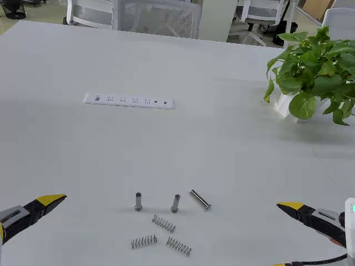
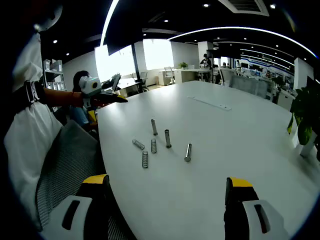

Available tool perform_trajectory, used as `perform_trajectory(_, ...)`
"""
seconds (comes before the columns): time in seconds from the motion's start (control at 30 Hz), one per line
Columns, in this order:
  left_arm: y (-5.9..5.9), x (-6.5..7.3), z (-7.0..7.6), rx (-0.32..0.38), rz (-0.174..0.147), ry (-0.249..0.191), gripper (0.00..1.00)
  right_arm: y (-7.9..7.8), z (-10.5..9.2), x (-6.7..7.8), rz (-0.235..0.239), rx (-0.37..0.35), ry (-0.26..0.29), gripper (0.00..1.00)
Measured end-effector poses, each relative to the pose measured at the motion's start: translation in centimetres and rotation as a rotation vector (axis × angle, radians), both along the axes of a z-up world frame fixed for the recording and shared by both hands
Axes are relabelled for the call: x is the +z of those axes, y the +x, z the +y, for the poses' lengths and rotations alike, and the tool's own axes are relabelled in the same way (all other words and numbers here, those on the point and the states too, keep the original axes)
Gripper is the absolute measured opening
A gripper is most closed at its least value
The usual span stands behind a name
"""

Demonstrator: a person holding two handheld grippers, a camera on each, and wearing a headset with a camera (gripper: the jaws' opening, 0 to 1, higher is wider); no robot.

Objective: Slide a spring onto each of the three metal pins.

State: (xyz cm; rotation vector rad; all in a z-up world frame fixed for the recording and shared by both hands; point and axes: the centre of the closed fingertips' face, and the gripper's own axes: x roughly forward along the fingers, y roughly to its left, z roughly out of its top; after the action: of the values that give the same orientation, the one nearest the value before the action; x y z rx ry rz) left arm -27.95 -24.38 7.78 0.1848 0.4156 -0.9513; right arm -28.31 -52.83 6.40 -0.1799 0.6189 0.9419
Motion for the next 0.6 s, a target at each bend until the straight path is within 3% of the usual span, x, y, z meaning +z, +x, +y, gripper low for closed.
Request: perform_trajectory(0.6, 0.12, 0.08, -0.27, -0.012, 0.002, -0.004, 0.99, 0.39, 0.24, 0.28, 0.002, 0.012, -0.005, 0.96)
